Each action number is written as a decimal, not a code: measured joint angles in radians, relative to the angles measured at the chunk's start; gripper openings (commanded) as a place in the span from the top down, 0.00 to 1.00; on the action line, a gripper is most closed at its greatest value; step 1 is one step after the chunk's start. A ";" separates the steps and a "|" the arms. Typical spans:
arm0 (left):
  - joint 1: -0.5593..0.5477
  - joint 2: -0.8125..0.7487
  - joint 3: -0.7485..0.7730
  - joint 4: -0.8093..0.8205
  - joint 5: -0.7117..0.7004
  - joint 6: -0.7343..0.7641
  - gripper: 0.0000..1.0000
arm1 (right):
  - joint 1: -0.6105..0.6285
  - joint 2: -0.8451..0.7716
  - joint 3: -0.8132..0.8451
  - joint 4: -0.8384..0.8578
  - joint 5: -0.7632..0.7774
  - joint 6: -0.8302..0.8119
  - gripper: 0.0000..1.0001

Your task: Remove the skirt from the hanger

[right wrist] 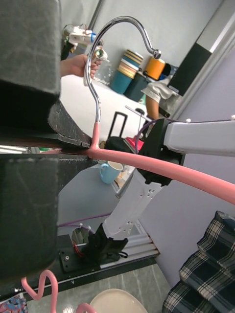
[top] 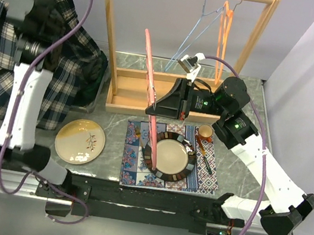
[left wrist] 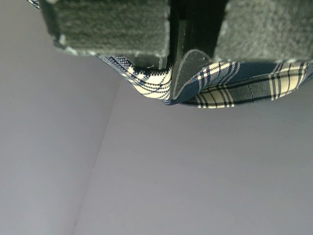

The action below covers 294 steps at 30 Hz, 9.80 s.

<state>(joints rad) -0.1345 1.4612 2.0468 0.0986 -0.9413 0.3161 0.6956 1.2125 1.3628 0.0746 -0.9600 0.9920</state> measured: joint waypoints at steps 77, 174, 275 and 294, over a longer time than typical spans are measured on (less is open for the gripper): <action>0.369 0.255 -0.637 -0.471 0.495 -1.134 0.28 | -0.005 0.063 -0.022 -0.096 0.108 -0.121 1.00; -0.386 -0.559 -0.968 -0.263 1.141 -0.694 0.38 | -0.098 0.472 0.443 -0.119 0.622 0.299 1.00; 0.328 0.662 -0.291 -0.237 1.449 -1.100 0.99 | -0.096 -0.461 -0.193 -0.303 0.781 -0.165 0.00; 0.331 0.438 -0.283 -0.491 1.148 -0.942 0.13 | -0.096 -0.319 -0.084 -0.618 0.858 -0.233 0.00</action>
<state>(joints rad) 0.1963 1.8992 1.7641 -0.3927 0.2070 -0.6262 0.5995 0.8940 1.2789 -0.5434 -0.1020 0.7593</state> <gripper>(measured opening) 0.698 0.998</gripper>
